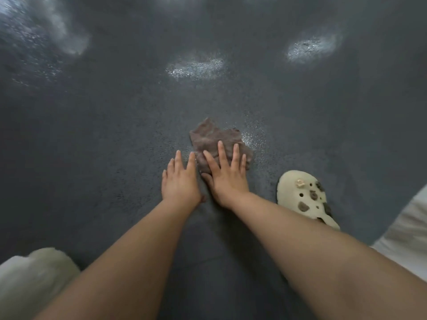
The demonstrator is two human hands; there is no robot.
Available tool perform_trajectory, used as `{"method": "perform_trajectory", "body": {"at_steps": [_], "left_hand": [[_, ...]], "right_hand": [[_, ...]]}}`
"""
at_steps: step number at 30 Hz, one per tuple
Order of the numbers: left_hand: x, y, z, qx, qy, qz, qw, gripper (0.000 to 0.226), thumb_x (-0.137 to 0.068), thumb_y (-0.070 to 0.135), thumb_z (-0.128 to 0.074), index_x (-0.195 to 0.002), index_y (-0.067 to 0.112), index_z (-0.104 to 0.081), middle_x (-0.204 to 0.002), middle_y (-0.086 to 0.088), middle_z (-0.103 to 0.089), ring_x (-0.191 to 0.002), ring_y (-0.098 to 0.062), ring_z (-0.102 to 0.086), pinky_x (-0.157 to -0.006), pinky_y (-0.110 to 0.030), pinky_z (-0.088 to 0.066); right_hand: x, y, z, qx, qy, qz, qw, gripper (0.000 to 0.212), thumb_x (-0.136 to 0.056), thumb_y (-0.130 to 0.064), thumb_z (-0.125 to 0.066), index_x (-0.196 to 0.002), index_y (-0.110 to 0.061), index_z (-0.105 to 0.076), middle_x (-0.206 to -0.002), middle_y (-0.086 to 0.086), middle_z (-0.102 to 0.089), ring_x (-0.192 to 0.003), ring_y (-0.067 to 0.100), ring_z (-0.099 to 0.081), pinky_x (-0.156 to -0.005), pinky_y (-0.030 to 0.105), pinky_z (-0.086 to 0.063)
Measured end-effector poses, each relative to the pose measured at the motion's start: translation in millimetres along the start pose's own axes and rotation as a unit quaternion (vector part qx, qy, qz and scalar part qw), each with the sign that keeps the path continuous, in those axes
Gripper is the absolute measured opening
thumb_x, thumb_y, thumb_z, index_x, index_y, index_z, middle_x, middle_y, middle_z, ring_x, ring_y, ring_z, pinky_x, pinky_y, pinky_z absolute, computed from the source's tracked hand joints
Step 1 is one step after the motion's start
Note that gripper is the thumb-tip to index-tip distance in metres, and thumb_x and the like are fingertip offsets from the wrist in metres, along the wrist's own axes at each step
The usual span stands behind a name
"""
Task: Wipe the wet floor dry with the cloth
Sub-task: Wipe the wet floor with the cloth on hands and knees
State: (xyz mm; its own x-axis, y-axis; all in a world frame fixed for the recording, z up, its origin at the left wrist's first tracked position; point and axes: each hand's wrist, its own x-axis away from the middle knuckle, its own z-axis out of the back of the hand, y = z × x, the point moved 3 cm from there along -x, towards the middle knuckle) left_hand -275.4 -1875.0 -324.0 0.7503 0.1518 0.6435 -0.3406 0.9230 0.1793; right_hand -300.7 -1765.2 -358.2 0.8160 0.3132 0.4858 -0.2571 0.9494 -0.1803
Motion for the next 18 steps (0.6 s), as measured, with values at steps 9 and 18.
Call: {"method": "perform_trajectory", "body": {"at_steps": [9, 18], "left_hand": [[1, 16, -1, 0.02, -0.011, -0.033, 0.999, 0.112, -0.076, 0.035, -0.077, -0.151, 0.024, 0.005, -0.158, -0.007, 0.014, -0.146, -0.025, 0.005, -0.119, -0.039, -0.009], [-10, 37, -6, -0.051, -0.03, -0.011, 0.998, 0.108, -0.079, 0.041, -0.073, -0.151, 0.027, 0.006, -0.158, -0.009, 0.013, -0.145, -0.034, 0.003, -0.117, -0.041, -0.009]], "right_hand": [[-25, 17, 13, 0.018, -0.005, -0.029, 0.999, 0.064, -0.096, -0.058, -0.02, -0.149, -0.036, 0.01, -0.156, 0.001, 0.025, -0.138, 0.038, 0.029, -0.11, 0.053, 0.019], [-37, 46, 26, 0.033, -0.008, -0.02, 0.999, 0.063, -0.097, -0.056, -0.019, -0.148, -0.036, 0.011, -0.156, -0.003, 0.025, -0.14, 0.033, 0.028, -0.111, 0.048, 0.018]]}}
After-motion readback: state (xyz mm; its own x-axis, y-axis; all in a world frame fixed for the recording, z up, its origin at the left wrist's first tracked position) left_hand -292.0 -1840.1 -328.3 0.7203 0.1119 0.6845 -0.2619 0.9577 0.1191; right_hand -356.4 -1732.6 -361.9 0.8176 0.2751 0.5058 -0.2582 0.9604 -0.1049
